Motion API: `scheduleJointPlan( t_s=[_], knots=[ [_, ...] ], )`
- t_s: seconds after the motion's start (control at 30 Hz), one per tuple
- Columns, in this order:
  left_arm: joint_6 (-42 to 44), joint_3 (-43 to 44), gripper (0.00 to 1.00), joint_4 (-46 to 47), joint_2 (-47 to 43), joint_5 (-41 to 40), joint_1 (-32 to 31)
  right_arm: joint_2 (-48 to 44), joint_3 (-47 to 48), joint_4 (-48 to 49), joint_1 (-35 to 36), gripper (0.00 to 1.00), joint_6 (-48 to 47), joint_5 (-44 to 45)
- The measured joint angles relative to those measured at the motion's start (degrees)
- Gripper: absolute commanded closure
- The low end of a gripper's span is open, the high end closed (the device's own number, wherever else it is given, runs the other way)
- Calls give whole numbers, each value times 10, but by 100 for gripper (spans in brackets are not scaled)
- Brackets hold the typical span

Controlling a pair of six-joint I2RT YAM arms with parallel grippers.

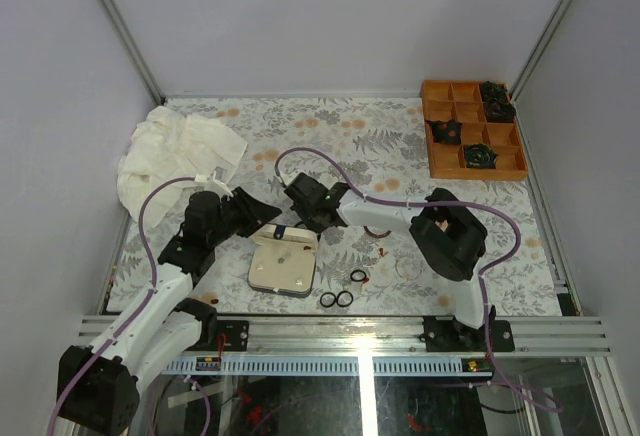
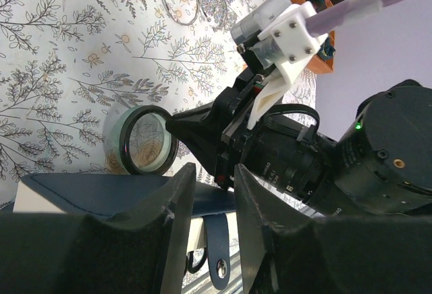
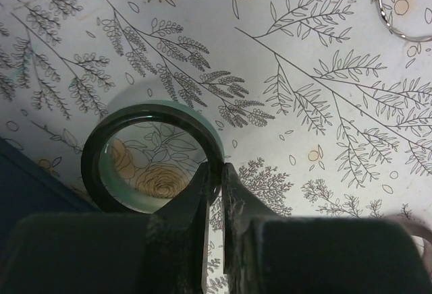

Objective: Organize the mixed jewelry
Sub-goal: Move the jewelry to the center of the board.

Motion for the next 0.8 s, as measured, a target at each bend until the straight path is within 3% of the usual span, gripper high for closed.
scheduleJointPlan(
  t_s=[0.17,0.33,0.4,0.57,0.8],
  knots=[
    [0,1,71,-2,0,0,0,11,8,-7,0,88,0,10],
    [1,2,71,-4,0,0,0,11,10,-6,0,76,-4,3],
    [1,2,71,-4,0,0,0,11,10,-3,0,65,-6,-6],
    [2,2,71,-5,0,0,0,7,8,1,0,49,-7,-11],
    [2,2,71,-7,-1,0,0,-38,-5,1,0,42,-3,6]
  ],
)
